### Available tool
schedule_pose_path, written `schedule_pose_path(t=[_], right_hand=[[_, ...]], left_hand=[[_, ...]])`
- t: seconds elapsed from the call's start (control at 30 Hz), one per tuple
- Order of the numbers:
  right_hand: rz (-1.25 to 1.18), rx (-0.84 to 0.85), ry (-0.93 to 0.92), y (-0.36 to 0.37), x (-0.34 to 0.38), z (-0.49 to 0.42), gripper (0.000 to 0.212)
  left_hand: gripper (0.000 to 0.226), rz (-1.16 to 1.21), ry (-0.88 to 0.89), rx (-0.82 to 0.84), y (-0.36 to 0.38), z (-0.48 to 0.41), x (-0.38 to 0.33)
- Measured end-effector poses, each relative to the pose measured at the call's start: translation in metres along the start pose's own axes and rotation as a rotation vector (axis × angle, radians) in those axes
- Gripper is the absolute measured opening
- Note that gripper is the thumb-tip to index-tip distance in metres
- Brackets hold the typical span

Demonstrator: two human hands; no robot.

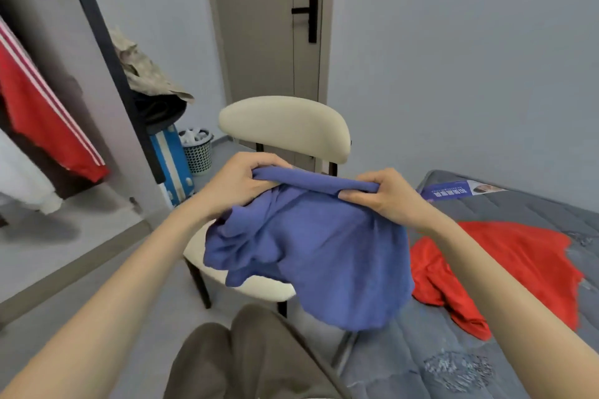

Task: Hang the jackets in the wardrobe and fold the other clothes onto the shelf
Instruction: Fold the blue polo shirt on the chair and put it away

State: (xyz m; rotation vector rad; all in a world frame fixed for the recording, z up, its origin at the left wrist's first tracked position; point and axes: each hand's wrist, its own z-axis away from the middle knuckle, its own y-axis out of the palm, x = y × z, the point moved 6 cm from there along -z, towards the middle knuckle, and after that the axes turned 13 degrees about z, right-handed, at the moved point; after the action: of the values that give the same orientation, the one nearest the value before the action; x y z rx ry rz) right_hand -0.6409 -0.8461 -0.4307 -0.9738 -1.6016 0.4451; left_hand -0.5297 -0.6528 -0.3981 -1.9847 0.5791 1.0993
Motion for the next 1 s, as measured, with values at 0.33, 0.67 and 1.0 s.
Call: schedule_pose_path(t=[0.33, 0.67, 1.0], right_hand=[[0.052, -0.236, -0.049, 0.048, 0.073, -0.043, 0.010], [-0.325, -0.024, -0.128, 0.107, 0.122, -0.021, 0.011], [-0.329, -0.315, -0.163, 0.023, 0.195, -0.093, 0.026]], left_hand=[[0.030, 0.502, -0.431, -0.505, -0.073, 0.066, 0.020], [0.014, 0.457, -0.342, -0.760, -0.104, 0.070, 0.011], [0.018, -0.290, -0.139, -0.218, -0.132, 0.067, -0.043]])
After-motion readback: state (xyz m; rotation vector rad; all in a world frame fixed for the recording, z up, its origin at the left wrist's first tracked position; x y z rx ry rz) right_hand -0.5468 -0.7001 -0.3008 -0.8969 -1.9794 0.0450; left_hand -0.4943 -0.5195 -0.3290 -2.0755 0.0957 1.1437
